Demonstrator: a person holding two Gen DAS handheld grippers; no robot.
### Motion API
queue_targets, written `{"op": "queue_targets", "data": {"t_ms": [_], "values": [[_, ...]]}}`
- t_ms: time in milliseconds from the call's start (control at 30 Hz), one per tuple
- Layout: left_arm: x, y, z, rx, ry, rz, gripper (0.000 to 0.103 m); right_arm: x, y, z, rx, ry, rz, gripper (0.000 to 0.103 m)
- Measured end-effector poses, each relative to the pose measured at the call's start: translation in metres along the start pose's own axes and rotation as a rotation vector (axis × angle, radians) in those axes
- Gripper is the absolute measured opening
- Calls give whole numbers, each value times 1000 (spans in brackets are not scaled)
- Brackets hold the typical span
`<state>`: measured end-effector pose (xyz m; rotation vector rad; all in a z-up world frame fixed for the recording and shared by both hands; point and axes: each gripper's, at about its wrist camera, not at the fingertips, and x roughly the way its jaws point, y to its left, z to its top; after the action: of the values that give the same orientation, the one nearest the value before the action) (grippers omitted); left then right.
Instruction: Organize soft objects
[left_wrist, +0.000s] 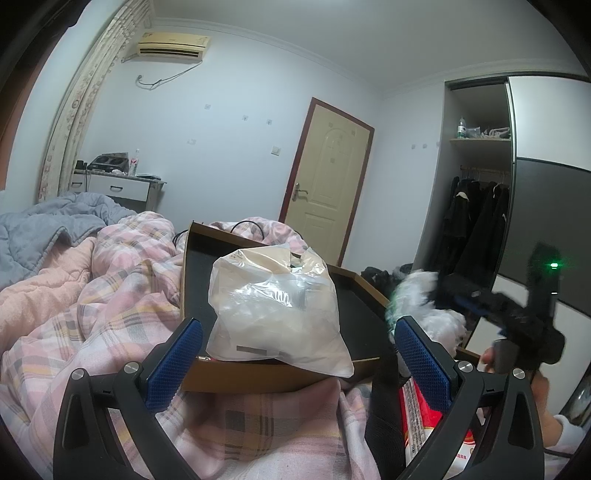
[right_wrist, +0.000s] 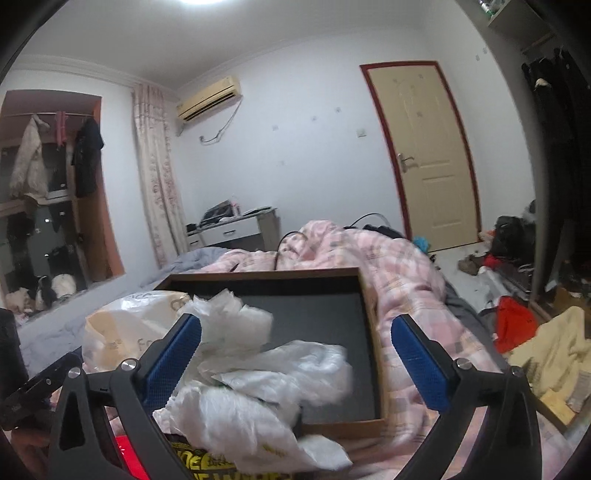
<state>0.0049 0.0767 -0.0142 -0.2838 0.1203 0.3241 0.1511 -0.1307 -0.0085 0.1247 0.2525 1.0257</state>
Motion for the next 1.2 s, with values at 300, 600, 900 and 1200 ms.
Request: {"op": "queue_targets", "data": {"t_ms": [300, 600, 900, 1200], "values": [[1, 0, 0, 0, 0, 0, 103, -45, 4, -5, -24, 78, 264, 102], [2, 1, 0, 2, 0, 0, 103, 19, 17, -21, -118, 272, 39, 102], [4, 3, -1, -2, 7, 0, 103, 63, 11, -27, -63, 497, 11, 102], [3, 4, 0, 2, 5, -2, 103, 56, 6, -34, -30, 478, 47, 103]]}}
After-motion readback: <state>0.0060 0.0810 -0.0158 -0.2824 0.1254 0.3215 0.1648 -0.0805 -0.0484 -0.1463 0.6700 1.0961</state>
